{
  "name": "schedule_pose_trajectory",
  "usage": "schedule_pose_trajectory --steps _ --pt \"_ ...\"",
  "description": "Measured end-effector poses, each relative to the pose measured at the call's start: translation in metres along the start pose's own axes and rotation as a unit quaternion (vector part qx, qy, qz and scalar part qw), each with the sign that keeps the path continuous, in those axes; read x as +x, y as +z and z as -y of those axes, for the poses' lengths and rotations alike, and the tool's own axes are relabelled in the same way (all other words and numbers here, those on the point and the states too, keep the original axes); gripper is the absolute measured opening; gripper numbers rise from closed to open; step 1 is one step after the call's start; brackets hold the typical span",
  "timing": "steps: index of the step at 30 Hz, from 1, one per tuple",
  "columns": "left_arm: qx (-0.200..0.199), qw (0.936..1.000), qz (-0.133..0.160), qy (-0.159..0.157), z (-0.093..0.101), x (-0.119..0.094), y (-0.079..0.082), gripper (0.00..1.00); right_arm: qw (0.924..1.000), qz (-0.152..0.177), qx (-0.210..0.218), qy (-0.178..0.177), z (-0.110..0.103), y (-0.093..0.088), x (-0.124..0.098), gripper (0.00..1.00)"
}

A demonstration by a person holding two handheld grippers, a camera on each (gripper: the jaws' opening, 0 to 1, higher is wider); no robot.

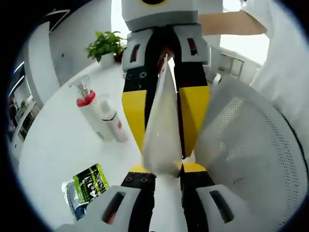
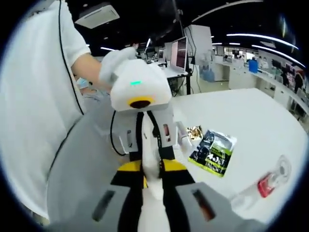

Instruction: Arrange the skincare products in the storage area until every visible bottle or jar stands upright without overlapping.

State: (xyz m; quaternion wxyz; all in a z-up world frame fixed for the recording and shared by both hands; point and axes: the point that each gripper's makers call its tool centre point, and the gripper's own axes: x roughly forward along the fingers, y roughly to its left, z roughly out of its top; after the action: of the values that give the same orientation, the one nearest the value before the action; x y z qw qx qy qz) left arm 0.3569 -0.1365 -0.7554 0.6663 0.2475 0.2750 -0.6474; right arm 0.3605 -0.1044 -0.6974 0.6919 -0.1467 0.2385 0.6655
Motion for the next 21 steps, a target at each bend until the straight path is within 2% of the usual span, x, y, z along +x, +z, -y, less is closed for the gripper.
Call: schedule_pose_trajectory --steps 15,19,21 --pt "0.010 0.9999 0.007 0.010 -0.0045 0.0005 -0.0014 0.16 0.9995 0.017 0.008 -0.024 0.0021 -0.0004 -0.0005 0.15" --pt "0.008 0.9999 0.009 0.011 -0.0055 0.0007 -0.0012 0.16 0.9984 0.031 0.019 -0.045 0.0044 0.0007 -0.0010 0.17" --pt "0.008 0.9999 0.010 0.011 -0.0060 0.0009 -0.0009 0.16 0.9963 0.052 0.030 -0.061 0.0062 0.0066 -0.0011 0.18"
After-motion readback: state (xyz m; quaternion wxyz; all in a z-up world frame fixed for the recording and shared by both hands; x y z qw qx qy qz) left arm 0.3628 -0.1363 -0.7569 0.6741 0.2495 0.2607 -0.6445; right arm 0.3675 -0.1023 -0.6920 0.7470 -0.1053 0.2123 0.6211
